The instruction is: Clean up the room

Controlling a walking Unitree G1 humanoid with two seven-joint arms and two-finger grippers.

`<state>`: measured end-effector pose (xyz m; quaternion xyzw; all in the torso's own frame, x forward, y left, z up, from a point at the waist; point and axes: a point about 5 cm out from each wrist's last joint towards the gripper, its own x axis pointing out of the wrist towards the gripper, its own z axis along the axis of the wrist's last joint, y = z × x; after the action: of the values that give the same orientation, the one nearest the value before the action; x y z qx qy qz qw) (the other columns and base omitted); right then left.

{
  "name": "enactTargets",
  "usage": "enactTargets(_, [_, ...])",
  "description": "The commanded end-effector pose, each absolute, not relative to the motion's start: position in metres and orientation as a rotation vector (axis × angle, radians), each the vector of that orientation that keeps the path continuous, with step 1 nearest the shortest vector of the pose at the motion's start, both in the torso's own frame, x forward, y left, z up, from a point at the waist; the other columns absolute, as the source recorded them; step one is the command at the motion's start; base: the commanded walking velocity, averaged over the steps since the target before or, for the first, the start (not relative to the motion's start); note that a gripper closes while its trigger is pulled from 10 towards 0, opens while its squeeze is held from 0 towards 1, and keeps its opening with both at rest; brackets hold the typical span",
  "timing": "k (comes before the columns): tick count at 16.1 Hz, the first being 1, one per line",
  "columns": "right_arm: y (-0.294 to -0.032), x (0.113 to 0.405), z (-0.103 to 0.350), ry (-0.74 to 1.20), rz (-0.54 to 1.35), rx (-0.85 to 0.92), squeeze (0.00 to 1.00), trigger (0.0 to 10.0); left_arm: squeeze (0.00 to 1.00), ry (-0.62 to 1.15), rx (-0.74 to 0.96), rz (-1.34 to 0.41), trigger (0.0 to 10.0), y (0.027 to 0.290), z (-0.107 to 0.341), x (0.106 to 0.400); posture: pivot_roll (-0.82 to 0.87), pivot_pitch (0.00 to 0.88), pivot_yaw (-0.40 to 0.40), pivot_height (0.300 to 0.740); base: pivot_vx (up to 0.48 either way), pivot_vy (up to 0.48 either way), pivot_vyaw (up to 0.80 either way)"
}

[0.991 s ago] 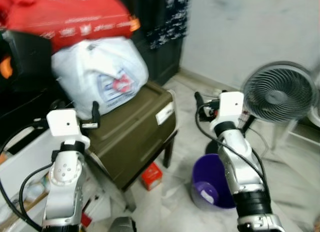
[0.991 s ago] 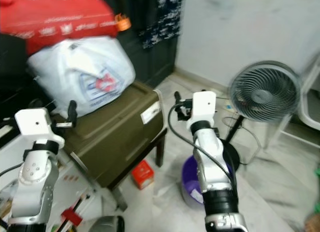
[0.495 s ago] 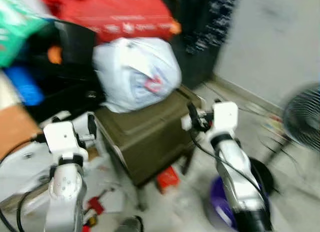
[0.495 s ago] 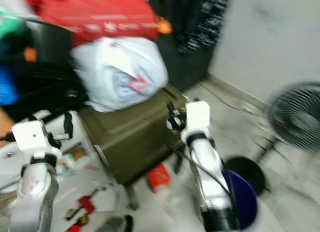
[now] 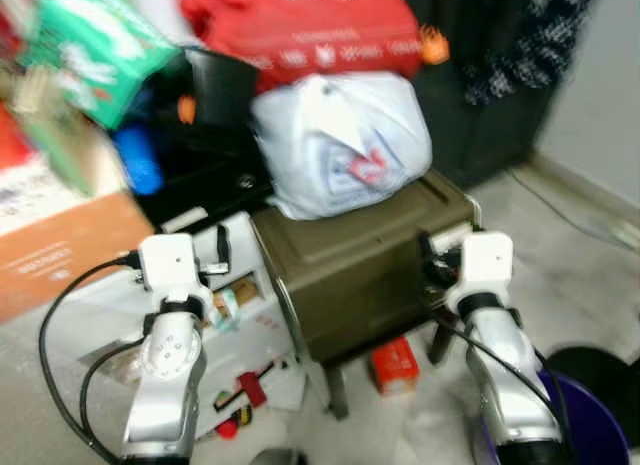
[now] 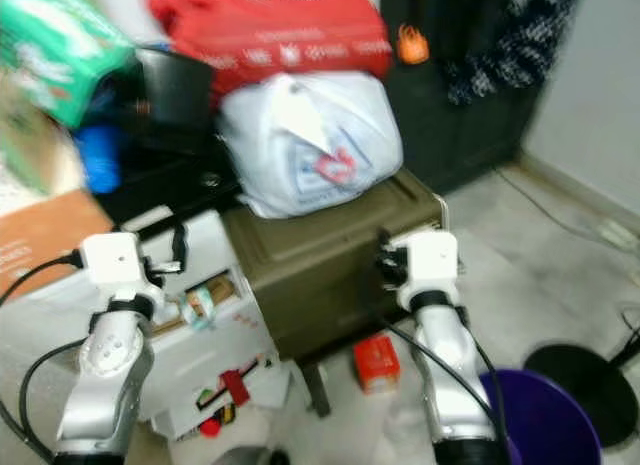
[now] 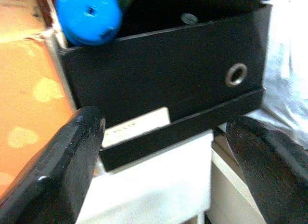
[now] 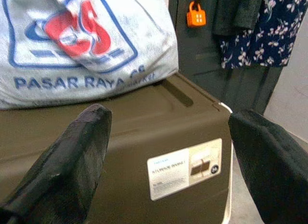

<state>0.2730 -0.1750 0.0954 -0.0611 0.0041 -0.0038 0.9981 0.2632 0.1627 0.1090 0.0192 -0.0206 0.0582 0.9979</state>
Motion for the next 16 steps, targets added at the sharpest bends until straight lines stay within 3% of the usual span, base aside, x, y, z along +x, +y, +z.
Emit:
enactTargets(1, [-0.165, 0.281, 0.102, -0.026, 0.02, -0.118, 0.0, 10.0, 0.0, -0.04, 0.061, 0.13, 10.0, 0.168, 0.109, 0.269, -0.04, 0.0, 0.108, 0.74, 0.0, 0.0, 0.0])
enactTargets(5, [-0.157, 0.291, 0.103, -0.039, 0.068, -0.15, 0.0, 10.0, 0.0, -0.073, 0.066, 0.139, 10.0, 0.168, 0.114, 0.274, -0.03, 0.0, 0.104, 0.74, 0.0, 0.0, 0.0])
enactTargets(10, [-0.143, 0.288, 0.086, 0.019, 0.11, -0.128, 0.0, 10.0, 0.0, -0.022, 0.06, 0.075, 10.0, 0.158, 0.095, 0.263, -0.01, 0.0, 0.076, 0.74, 0.0, 0.0, 0.8])
enactTargets(16, [-0.149, 0.291, 0.087, 0.008, 0.106, -0.143, 0.0, 10.0, 0.0, -0.011, 0.069, 0.101, 10.0, 0.157, 0.09, 0.264, -0.02, 0.0, 0.062, 0.74, 0.0, 0.0, 0.8])
